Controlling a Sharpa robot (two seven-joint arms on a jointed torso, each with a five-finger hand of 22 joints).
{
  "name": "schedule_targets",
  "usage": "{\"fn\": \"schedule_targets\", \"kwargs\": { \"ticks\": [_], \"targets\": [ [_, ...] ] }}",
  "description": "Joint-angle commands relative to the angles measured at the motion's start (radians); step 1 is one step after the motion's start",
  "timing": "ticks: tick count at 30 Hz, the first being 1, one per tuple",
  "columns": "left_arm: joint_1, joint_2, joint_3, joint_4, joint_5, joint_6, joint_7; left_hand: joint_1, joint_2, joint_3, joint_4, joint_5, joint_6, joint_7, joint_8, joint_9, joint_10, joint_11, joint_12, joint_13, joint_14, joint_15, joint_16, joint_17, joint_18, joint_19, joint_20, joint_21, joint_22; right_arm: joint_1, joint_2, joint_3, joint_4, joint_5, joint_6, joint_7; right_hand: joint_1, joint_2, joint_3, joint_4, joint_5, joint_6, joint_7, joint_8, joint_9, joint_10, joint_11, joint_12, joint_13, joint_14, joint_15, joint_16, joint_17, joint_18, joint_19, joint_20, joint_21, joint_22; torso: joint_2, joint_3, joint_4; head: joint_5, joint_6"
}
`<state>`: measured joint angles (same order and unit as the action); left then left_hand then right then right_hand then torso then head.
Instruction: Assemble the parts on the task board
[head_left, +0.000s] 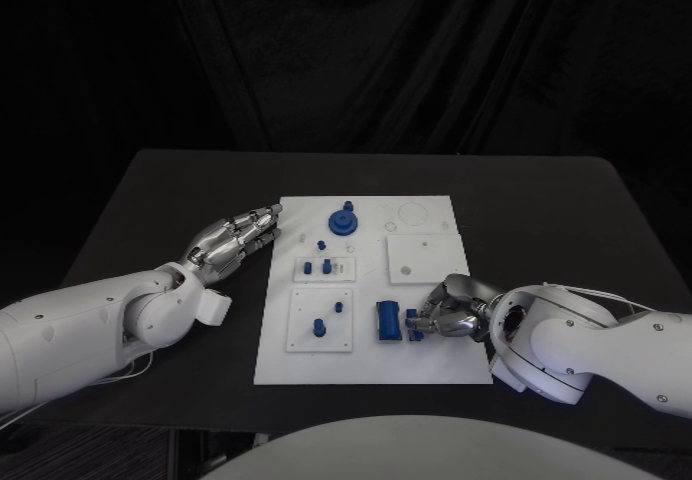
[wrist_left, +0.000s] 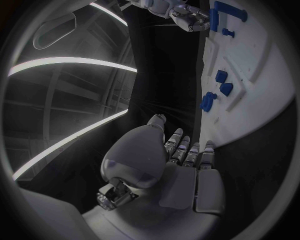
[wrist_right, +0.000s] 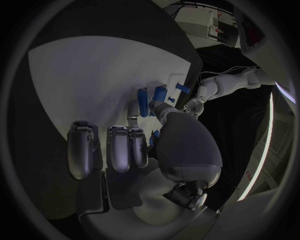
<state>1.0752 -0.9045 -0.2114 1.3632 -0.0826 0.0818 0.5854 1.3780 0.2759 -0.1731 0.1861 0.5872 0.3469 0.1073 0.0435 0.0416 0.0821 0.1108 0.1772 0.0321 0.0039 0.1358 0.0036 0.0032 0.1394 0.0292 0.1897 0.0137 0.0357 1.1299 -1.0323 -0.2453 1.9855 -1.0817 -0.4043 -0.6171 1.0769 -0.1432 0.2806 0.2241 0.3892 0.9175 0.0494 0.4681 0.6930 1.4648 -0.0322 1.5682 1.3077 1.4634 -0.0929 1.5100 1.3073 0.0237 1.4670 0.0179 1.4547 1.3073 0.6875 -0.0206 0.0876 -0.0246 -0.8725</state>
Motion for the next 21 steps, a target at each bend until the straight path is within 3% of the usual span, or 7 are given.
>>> {"fn": "schedule_targets", "kwargs": {
  "ticks": [1,11,21],
  "targets": [
    [-0.002,0.002,0.001,0.002,0.004,0.012,0.01,-0.003,0.004,0.0,-0.006,0.004,0.002,0.008,0.003,0.001,0.0,0.003,0.002,0.001,0.0,0.003,-0.002,-0.002,-0.01,-0.001,0.008,0.005,-0.001,-0.001,0.0,0.0,-0.001,-0.007,0.023,-0.011,-0.011,0.002,-0.012,0.003,-0.007,-0.008,0.0,-0.004,-0.001,0.106,0.009,0.003,0.263,0.078,0.006,-0.001,0.101,0.007,0.053,0.005,-0.003,0.222,0.0,0.0001,0.0001,0.002,0.0],
    [-0.002,0.003,0.001,0.001,0.004,0.013,0.009,-0.002,0.004,0.0,-0.008,0.005,0.002,0.009,0.003,0.001,0.0,0.003,0.002,0.0,0.0,0.003,-0.002,-0.002,-0.01,-0.001,0.008,0.005,-0.001,-0.001,-0.003,0.0,-0.003,-0.008,0.027,-0.015,-0.011,0.018,-0.052,0.026,-0.047,-0.008,0.001,0.001,0.0,0.106,0.01,0.003,0.263,0.077,0.008,-0.003,0.097,0.008,0.052,0.007,-0.006,0.222,0.0,0.0011,0.0001,0.002,0.0],
    [-0.002,0.003,0.001,0.001,0.004,0.013,0.011,-0.002,0.004,0.0,-0.008,0.005,0.002,0.009,0.003,0.001,0.0,0.003,0.002,0.0,0.0,0.003,-0.002,-0.002,-0.01,-0.001,0.008,0.005,-0.001,-0.001,-0.021,0.0,0.007,-0.008,-0.008,0.038,-0.002,0.026,-0.073,0.038,-0.069,-0.012,-0.001,0.011,0.005,0.106,0.009,0.003,0.263,0.077,0.007,-0.004,0.095,0.009,0.05,0.007,-0.008,0.221,0.0,0.0011,0.0,0.004,0.0]
  ]
}}
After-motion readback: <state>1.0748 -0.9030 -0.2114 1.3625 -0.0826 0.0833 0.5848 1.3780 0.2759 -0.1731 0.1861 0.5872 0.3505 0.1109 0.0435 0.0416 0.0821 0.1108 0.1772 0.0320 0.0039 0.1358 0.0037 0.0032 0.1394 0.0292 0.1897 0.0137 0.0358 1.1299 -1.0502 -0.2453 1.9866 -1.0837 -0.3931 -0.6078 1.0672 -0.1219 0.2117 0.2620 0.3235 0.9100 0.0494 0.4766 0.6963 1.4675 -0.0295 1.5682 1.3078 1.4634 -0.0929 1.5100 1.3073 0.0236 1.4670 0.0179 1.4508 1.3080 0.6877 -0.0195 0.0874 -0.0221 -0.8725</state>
